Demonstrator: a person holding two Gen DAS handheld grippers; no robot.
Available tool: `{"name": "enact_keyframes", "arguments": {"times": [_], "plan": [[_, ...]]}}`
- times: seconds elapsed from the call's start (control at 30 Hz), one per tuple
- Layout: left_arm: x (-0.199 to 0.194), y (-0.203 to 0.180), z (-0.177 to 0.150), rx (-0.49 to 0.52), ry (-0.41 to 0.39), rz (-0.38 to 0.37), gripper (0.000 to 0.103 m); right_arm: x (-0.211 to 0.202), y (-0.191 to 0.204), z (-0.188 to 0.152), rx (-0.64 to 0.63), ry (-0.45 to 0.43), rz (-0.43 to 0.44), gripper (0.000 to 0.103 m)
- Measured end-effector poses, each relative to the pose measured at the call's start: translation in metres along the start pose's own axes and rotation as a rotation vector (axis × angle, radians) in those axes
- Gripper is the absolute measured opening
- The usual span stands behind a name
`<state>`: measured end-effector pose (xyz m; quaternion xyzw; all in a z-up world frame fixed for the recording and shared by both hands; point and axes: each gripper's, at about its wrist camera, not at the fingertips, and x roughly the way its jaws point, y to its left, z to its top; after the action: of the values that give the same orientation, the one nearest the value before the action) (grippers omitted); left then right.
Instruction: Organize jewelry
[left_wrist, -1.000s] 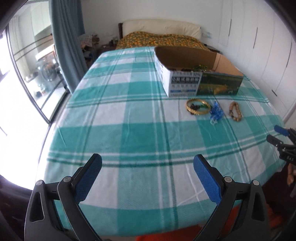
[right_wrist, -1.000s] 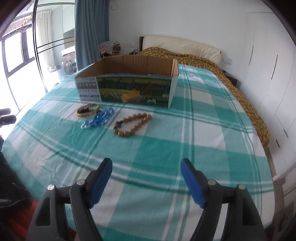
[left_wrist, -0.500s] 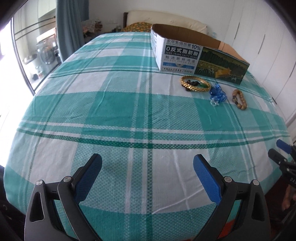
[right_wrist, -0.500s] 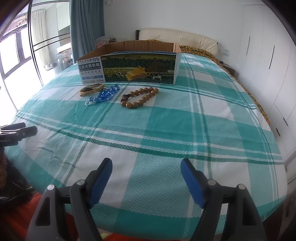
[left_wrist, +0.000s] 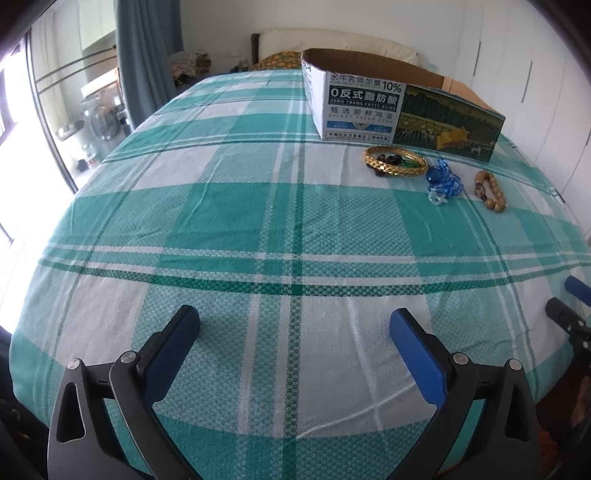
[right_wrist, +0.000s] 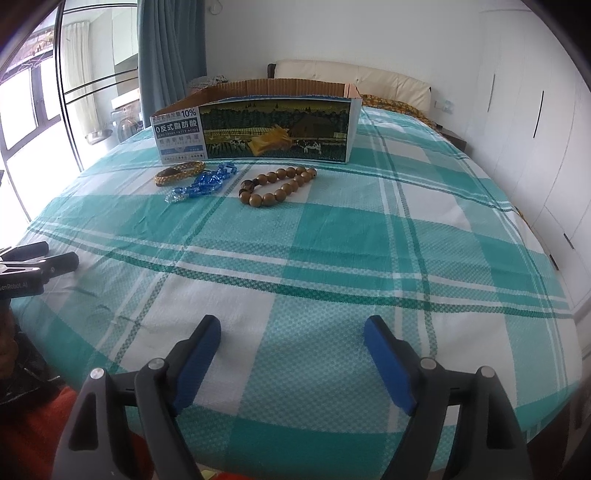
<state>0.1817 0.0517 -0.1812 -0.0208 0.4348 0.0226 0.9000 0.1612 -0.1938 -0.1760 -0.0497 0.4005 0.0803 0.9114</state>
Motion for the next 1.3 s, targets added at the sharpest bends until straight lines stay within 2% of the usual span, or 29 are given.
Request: {"name": "enact_keyframes", "arguments": {"times": [0.47, 0.6, 0.83, 1.3], "plan": [[0.0007, -0.0013, 0.0009, -0.001, 0.012, 0.01, 0.103, 0.0015, -0.0009, -0.0027, 0.008, -0.034, 0.0, 0.088], [0.0007, -0.0016, 0.0014, -0.007, 0.002, 0.015, 0.103, 0.0021, -0.0007, -0.0009, 0.003, -0.02, 0.003, 0.088], [0.0026, -0.002, 0.0038, 0.0, 0.039, 0.013, 0.103, 0.0027, 0.0005, 0.0005, 0.009, -0.003, -0.007, 0.088], [0.0031, -0.0016, 0.0036, 0.024, 0.052, -0.009, 0.103, 0.0037, 0.0007, 0.002, 0.005, 0.019, -0.005, 0.088]]}}
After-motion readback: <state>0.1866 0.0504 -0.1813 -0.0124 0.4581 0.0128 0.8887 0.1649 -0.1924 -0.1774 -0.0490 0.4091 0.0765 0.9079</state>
